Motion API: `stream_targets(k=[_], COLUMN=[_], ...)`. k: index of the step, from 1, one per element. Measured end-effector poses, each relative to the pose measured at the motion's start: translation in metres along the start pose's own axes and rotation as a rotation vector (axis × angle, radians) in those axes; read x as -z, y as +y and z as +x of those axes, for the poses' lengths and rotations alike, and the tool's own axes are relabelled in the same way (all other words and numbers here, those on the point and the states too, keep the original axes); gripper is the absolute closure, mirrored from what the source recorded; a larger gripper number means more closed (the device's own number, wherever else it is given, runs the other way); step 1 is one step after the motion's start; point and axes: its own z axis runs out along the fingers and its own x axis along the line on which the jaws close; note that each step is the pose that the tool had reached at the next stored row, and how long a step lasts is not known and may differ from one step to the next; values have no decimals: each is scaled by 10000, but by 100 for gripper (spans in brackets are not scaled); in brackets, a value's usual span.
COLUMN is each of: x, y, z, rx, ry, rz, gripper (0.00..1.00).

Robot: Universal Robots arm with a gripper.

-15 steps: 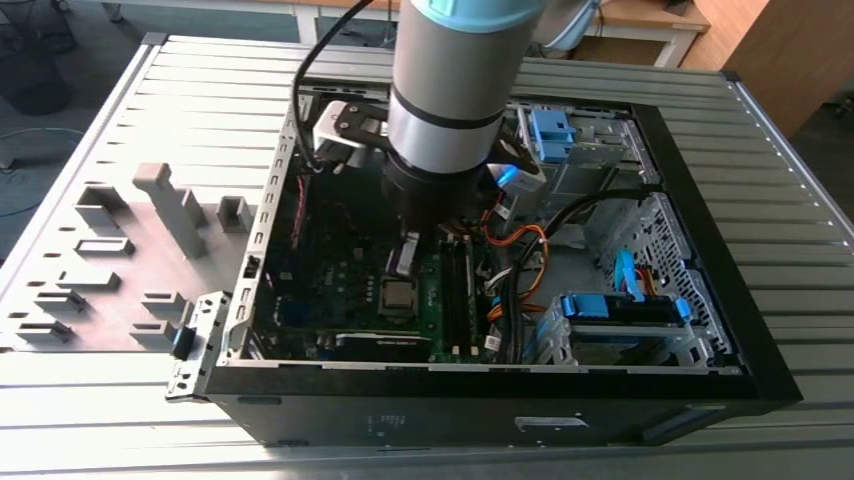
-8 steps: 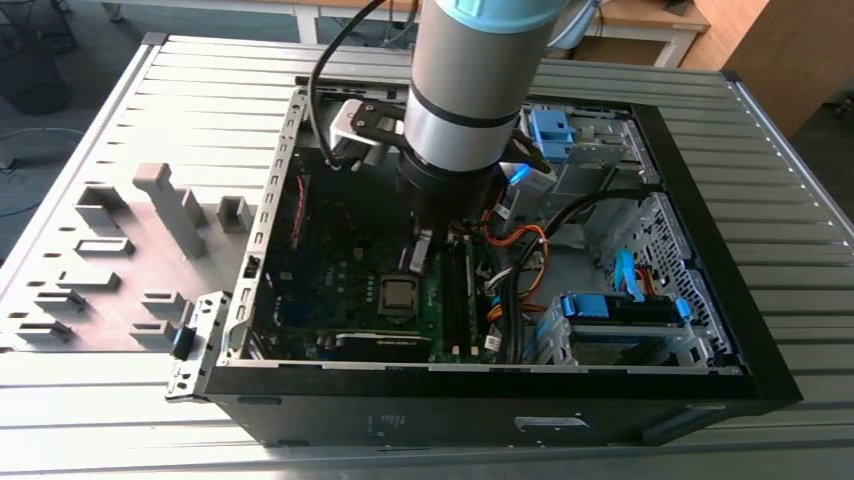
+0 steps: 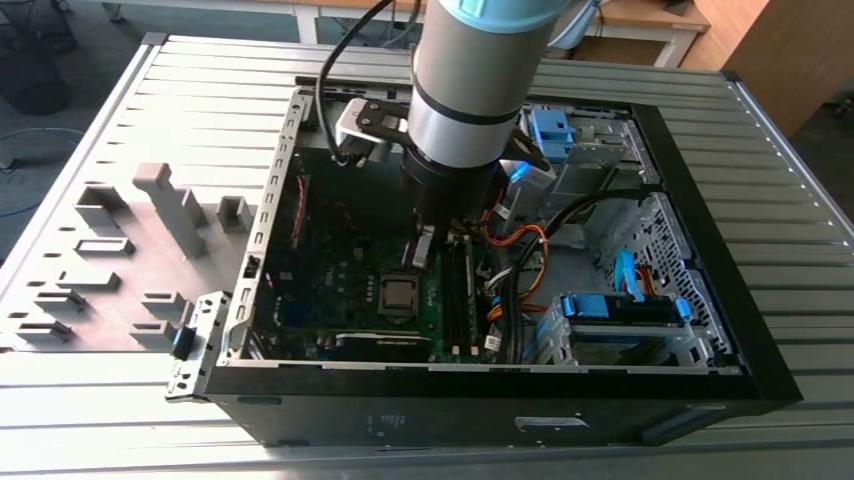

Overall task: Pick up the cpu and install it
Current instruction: 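Install the first cpu locking lever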

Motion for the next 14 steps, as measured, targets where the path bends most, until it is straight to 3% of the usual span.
stream_targets(k=[6,11,14], x=[-61,-63,-73], y=[-3,-3,-21], z=[-10,-9,-4], rx=[-16,-18,-18], ry=[212,221,253], rz=[0,0,-103], gripper=[89,89,89])
